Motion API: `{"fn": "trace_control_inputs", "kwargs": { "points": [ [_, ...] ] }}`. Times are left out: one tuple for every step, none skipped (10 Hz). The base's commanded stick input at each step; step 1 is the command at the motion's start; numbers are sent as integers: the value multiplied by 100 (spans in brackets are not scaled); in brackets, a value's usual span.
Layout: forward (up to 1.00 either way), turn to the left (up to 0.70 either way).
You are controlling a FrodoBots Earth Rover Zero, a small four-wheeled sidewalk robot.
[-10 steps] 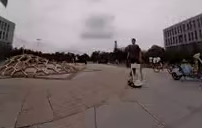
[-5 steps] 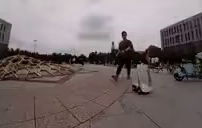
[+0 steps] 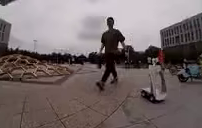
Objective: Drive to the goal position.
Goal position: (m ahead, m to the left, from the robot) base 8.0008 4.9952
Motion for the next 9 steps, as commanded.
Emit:
{"fn": "trace_control_inputs", "kwargs": {
  "points": [
    [0,0],
    [0,0],
    [0,0],
    [0,0],
    [0,0],
    [8,1],
    [58,1],
    [70,1],
    [70,1]
  ]
}}
